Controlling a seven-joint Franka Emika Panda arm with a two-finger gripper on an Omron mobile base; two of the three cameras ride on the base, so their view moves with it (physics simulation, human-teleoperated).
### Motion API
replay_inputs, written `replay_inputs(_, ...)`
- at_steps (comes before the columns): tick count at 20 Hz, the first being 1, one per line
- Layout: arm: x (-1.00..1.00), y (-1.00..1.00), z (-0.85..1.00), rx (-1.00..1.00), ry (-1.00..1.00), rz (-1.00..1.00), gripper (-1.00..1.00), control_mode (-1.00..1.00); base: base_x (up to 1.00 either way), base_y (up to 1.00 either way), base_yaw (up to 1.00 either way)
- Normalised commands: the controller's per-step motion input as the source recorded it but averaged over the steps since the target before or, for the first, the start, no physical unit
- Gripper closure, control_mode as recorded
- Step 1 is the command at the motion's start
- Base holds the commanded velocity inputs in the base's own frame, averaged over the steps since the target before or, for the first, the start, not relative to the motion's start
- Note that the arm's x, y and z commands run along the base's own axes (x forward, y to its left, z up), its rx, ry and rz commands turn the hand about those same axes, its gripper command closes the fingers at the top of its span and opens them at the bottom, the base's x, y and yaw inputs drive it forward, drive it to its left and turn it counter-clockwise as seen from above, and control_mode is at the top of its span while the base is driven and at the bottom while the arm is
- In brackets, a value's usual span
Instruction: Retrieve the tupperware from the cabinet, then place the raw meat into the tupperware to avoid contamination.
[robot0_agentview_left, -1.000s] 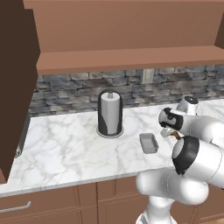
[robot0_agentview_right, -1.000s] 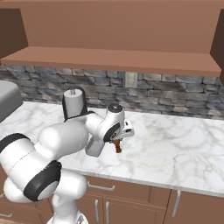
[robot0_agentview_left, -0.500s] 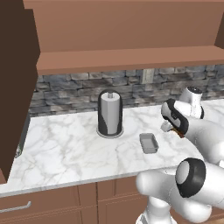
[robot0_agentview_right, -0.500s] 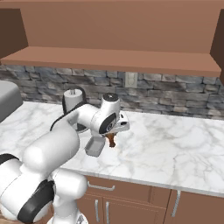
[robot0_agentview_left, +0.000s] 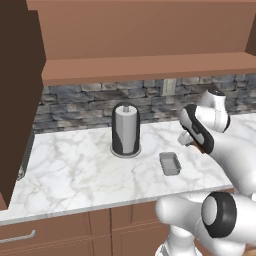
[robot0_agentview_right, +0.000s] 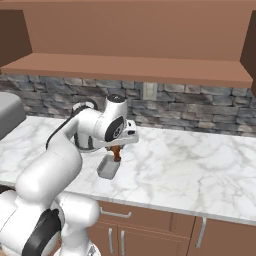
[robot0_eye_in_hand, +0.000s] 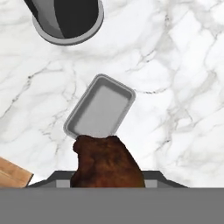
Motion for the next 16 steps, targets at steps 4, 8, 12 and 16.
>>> replay_inputs(4,0.04,0.33,0.16,-0.02,0.15,-0.06,1.00,-1.00,0.00,0.00,0.00)
replay_inputs(8,-0.04,0.31,-0.01,0.00,0.03,-0.11,1.00,-1.00,0.00,0.00,0.00)
replay_inputs(12,-0.03,0.29,-0.08,0.00,0.01,-0.12,1.00,-1.00,0.00,0.00,0.00)
replay_inputs(16,-0.10,0.16,-0.16,0.00,0.01,-0.16,1.00,-1.00,0.00,0.00,0.00)
